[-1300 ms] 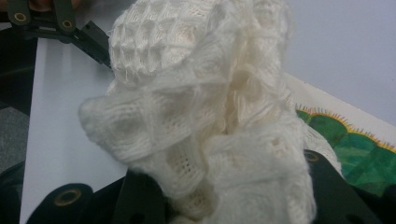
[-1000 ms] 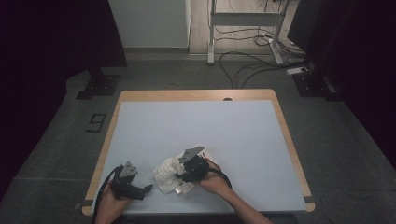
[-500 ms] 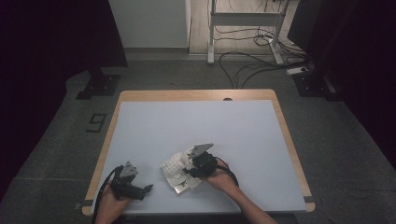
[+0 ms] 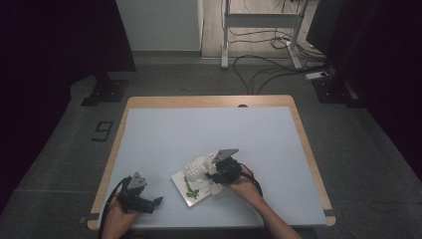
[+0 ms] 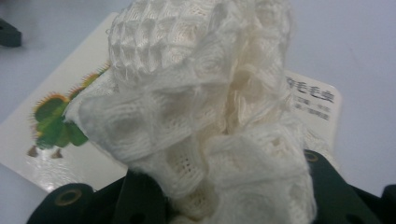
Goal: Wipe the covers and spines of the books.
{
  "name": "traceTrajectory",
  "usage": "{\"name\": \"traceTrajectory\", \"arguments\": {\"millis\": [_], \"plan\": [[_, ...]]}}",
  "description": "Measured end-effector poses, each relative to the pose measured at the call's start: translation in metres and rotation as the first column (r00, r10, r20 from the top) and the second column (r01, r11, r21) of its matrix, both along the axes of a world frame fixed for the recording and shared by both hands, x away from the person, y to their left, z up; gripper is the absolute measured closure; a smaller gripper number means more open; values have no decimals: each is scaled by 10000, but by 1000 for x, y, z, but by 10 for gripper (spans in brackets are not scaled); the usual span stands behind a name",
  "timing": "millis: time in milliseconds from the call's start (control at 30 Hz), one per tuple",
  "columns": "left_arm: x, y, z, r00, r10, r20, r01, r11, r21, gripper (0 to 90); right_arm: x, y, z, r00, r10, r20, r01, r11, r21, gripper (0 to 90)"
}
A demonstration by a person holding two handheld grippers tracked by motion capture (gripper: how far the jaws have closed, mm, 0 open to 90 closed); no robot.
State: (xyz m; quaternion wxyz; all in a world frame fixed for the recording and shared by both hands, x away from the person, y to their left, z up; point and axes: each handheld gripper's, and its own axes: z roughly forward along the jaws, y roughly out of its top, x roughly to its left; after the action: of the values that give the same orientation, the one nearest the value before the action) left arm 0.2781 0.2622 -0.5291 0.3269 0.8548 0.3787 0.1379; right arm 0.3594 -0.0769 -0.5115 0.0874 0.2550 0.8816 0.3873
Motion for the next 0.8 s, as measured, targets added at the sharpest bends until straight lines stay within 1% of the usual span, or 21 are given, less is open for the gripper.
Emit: {"name": "traceTrajectory", "arguments": {"millis": [200,400,500,633,800], "plan": [[0,0,0,10000,0,0,0,10000,-1,0,7,-13,0,9990,-454,46,455,9989,-110,622],[0,0,0,10000,0,0,0,10000,-2,0,12,-24,0,9971,-760,53,761,9970,-160,622],[0,0,0,10000,-1,-2,1,10000,-1,0,14,-29,0,9956,-934,93,937,9952,-272,620],[0,0,0,10000,-1,-3,1,10000,-4,0,18,-37,-1,9922,-1242,-48,1241,9922,-128,621],[0,0,0,10000,-2,-4,2,10000,0,0,18,-38,-1,9917,-1285,-9,1284,9915,-214,621]]}}
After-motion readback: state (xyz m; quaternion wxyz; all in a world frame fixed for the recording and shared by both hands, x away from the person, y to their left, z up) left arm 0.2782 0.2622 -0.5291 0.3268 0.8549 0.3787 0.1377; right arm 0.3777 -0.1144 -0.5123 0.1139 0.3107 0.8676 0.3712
